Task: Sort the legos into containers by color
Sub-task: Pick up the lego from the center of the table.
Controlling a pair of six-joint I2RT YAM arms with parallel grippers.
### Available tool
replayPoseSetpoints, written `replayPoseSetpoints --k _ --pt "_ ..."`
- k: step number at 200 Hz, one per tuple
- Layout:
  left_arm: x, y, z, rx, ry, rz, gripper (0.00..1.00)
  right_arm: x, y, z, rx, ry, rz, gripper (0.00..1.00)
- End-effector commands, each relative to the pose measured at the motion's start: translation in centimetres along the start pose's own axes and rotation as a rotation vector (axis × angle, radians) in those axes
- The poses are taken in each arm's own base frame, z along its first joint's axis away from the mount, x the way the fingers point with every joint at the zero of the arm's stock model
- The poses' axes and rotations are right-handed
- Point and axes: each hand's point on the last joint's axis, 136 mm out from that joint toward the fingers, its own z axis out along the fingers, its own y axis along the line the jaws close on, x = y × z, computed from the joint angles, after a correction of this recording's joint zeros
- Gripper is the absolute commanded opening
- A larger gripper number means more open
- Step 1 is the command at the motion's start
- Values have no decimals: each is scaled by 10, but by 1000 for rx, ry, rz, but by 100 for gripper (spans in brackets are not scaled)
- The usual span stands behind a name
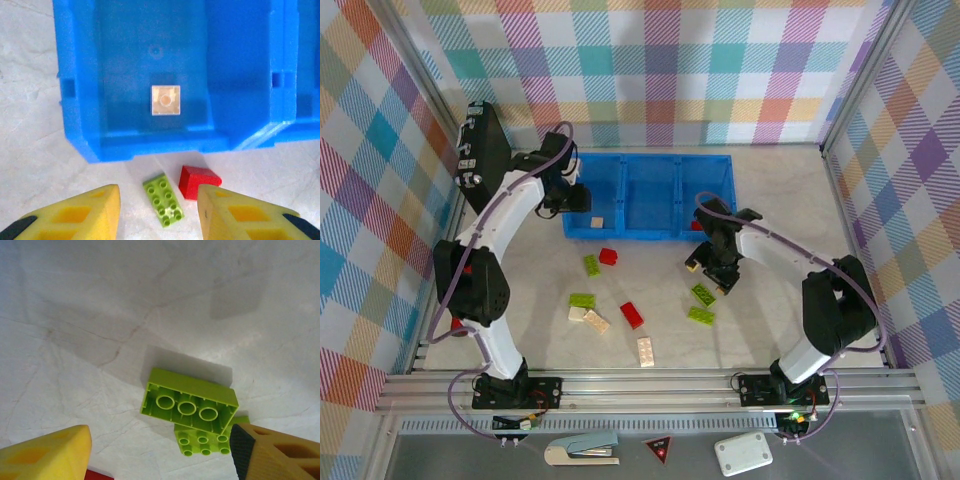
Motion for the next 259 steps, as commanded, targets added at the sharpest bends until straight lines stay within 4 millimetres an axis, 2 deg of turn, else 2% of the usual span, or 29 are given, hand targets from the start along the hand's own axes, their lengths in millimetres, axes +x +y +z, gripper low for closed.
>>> replayPoseSetpoints --k 1,54,86,114,170,223,259 --pt "15 13 -16 -8 17 18 46 10 5 -3 -54 23 110 78" --pt "36 24 -4 -26 35 66 47 19 -20 10 -26 39 220 88" --pt "40 29 8 -41 8 85 47 23 -23 19 0 63 240 91" --pt "43 39 15 -85 5 108 47 22 -19 25 -1 74 242 91" --pt "45 41 18 -87 -10 109 47 17 -14 36 15 78 245 90" --pt "47 40 23 -78 8 108 47 16 -16 51 50 96 234 86" --pt "47 41 23 -87 8 108 47 15 -17 52 67 93 224 80"
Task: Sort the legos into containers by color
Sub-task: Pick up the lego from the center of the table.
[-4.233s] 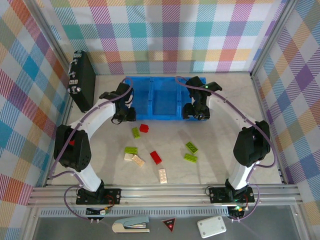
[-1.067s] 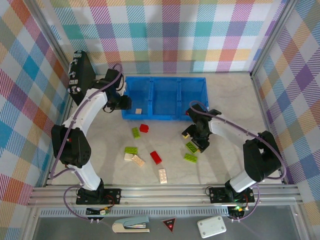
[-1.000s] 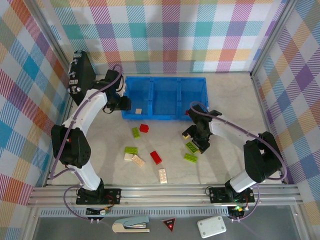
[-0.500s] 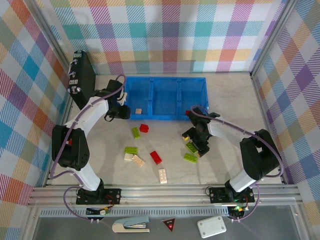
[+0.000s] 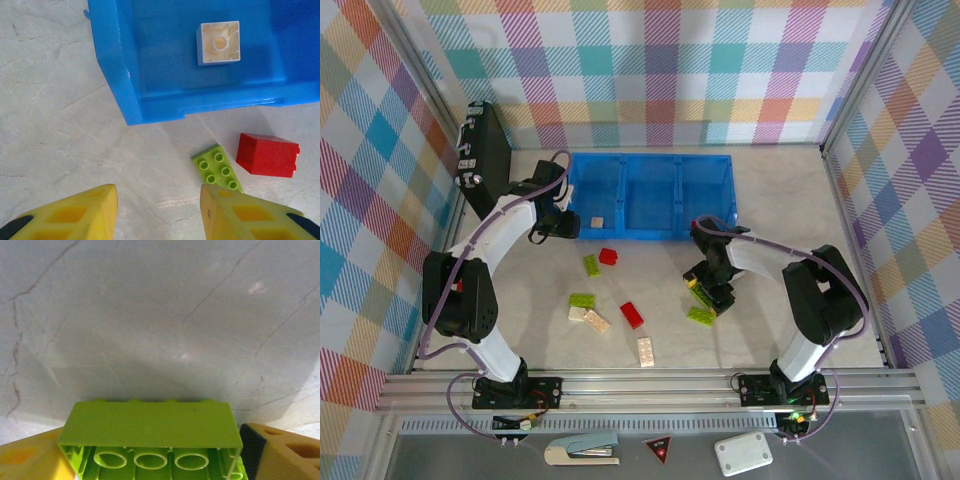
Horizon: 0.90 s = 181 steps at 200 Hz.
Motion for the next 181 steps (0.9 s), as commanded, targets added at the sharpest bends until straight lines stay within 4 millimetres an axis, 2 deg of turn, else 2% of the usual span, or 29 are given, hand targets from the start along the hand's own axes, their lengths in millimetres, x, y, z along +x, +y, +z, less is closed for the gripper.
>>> replayPoseSetpoints --k 1,117,153,181 --pt "-3 5 -6 -9 -25 5 47 0 5 -3 0 7 -12 80" --pt "-4 3 -5 2 -22 5 47 -6 2 -20 0 -46 -69 65" --pt "-6 3 -6 8 -25 2 47 -7 4 -26 11 -57 -182 62" --pt "-7 4 -7 14 -29 -5 47 -9 9 -32 9 -70 -357 62"
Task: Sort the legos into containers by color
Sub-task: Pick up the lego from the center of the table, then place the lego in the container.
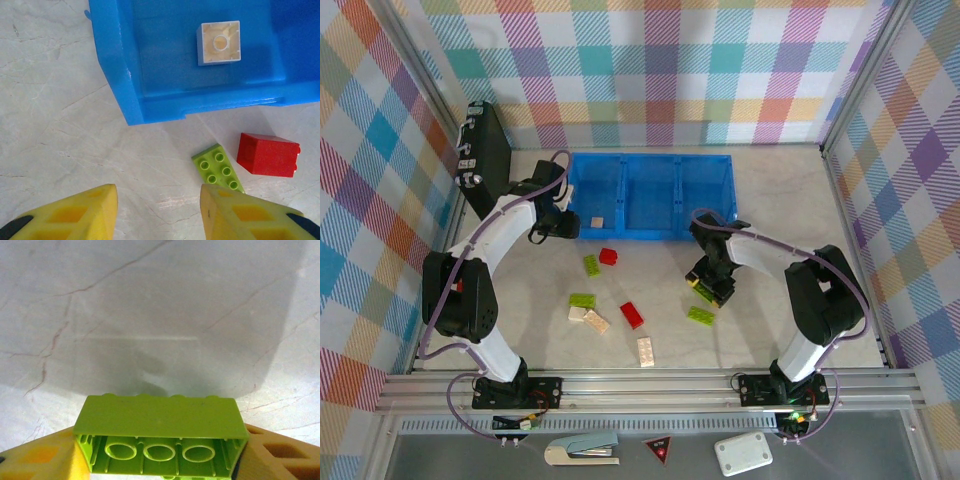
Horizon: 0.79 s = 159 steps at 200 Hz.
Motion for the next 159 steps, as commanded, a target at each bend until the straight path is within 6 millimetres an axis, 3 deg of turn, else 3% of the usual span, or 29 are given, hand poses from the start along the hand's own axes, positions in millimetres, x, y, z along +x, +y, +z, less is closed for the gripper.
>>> replayPoseSetpoints --k 1,78,159 --pt "-6 3 -6 12 -29 -5 47 -4 4 -17 -9 -28 -180 62" --pt "-7 3 -11 13 -43 -9 47 -7 16 -38 -9 -68 -417 59" --pt "-10 3 -11 15 -64 -12 47 -12 72 -91 -48 -192 -589 58"
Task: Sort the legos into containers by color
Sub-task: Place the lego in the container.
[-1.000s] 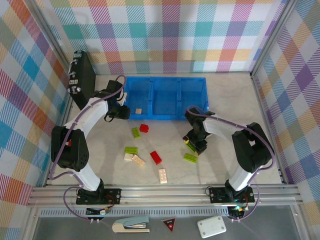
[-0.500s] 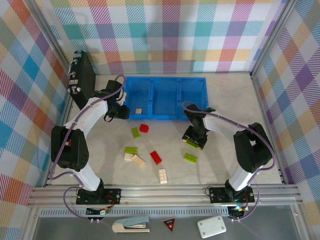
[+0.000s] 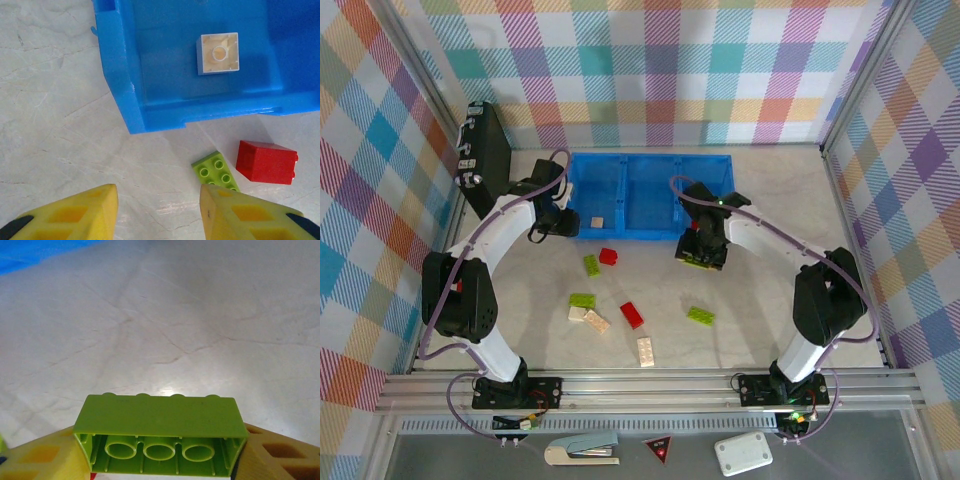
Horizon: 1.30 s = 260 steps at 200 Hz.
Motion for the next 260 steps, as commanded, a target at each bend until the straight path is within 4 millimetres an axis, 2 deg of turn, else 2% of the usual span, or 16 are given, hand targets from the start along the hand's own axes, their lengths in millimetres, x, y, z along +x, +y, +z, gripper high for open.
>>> replayPoseSetpoints --k 1,72,148,186,207,260 --pt "-4 2 -10 14 -40 -8 47 -6 6 -10 40 -12 -84 58" --pt "-11 5 -19 0 -105 -9 46 -44 54 -35 -32 -118 -183 59" --pt "-14 5 -25 -3 -143 -5 47 -80 91 -35 -52 -169 -255 59" --pt "-13 6 -26 -6 -152 -3 47 -97 104 -20 -40 -178 -286 59" --pt "-13 6 -25 -5 -152 0 47 -104 112 -6 -38 -165 -294 59" --pt "-14 7 -25 -13 -155 3 47 -106 133 30 -80 -97 -297 59"
